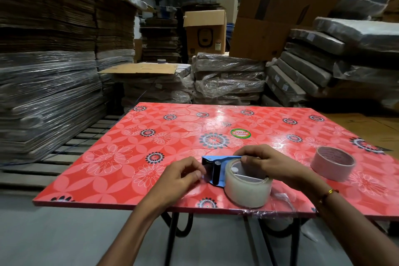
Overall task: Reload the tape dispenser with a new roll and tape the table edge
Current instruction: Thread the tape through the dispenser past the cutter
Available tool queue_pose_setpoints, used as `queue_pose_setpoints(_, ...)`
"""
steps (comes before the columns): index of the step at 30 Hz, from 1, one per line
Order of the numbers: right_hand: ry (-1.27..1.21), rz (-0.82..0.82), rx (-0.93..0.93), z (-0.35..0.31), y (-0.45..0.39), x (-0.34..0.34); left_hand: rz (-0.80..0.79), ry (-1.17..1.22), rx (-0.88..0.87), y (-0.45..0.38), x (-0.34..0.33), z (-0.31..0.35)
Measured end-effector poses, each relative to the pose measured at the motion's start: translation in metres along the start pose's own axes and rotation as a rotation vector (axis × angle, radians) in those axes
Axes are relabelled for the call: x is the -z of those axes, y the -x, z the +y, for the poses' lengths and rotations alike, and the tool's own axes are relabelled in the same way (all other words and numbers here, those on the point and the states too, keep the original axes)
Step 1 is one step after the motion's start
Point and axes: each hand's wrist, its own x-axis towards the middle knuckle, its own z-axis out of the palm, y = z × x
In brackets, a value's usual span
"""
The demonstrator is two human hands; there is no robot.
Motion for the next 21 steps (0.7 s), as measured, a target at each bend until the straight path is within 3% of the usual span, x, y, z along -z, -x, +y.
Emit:
queue_pose_setpoints(5,0.079,0.035,0.021,0.005,-0.005,-0.001,0.034,-0.072,-0.021,-0.001,-0.008,0.000)
queue_pose_setpoints(10,0.234,-0.007,0.013,-0.003,-0.011,0.002,0.215,-0.251,-0.073,-0.004,-0.020,0.003)
queue_pose_setpoints(15,0.426,-0.027,0.113,-0.010,-0.020,-0.005,0.167,-0.185,-0.048,-0.006,-0.010,-0.003)
queue_pose_setpoints(21,0.387,-0.057,0.134,0.000,-0.023,-0.003,0.113,-0.078,0.000,-0.009,-0.005,-0.008)
